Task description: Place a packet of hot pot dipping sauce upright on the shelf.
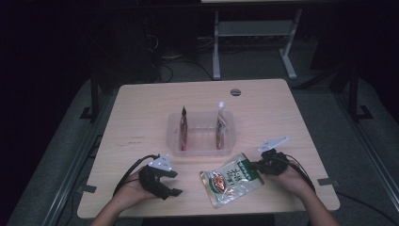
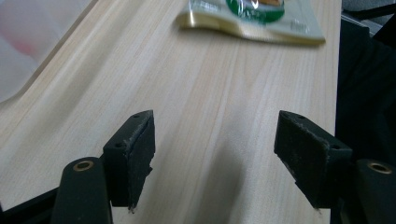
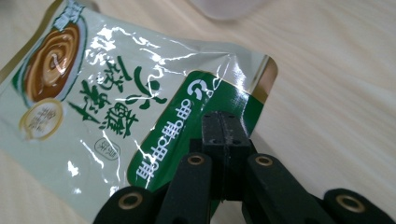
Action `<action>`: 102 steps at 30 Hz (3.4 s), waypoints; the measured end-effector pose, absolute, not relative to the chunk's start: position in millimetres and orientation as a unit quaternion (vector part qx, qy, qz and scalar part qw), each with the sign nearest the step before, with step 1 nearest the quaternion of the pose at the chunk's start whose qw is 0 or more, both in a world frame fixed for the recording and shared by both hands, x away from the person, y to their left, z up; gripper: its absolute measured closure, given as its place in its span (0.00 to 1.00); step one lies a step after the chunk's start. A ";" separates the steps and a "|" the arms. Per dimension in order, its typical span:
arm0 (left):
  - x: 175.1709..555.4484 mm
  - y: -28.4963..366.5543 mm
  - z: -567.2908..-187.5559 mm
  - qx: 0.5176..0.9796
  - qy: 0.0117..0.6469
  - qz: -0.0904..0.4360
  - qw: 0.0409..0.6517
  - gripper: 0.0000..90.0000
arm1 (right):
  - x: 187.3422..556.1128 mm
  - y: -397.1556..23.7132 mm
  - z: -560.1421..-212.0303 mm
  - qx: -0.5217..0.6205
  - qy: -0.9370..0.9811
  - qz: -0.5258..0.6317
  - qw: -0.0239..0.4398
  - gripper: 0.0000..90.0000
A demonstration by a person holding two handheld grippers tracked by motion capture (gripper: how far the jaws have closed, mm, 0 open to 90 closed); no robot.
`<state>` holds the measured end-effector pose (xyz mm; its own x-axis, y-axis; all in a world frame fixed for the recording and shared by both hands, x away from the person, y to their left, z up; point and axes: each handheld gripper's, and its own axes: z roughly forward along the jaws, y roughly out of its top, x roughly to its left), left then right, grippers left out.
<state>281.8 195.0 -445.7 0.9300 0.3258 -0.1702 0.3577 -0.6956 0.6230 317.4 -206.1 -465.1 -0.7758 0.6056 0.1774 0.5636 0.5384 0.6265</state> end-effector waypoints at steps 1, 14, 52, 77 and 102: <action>281.8 195.0 -445.4 0.921 0.185 -0.023 0.341 0.32 | 316.0 -197.2 -465.4 0.317 0.882 0.348 0.024 1.00; 280.5 188.4 -445.0 0.919 0.181 -0.017 0.350 0.32 | 301.8 -149.9 -464.3 0.248 0.901 0.356 -0.010 1.00; 282.4 128.4 -460.1 0.926 0.148 -0.001 0.346 0.54 | 268.5 -195.0 -448.0 0.325 0.867 0.376 0.040 0.48; 286.1 156.8 -432.9 0.897 0.115 -0.023 0.426 1.00 | 272.4 -194.0 -441.8 0.301 0.846 0.440 -0.017 0.45; 281.3 160.6 -421.7 0.888 0.099 -0.011 0.450 1.00 | 281.0 -163.5 -436.0 0.253 0.824 0.488 -0.137 0.83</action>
<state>281.3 160.6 -421.7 0.9801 0.1664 -0.1079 0.1855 -0.5762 0.7959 281.0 -163.5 -436.0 -0.8339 0.2837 0.4734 0.5515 0.3949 0.7348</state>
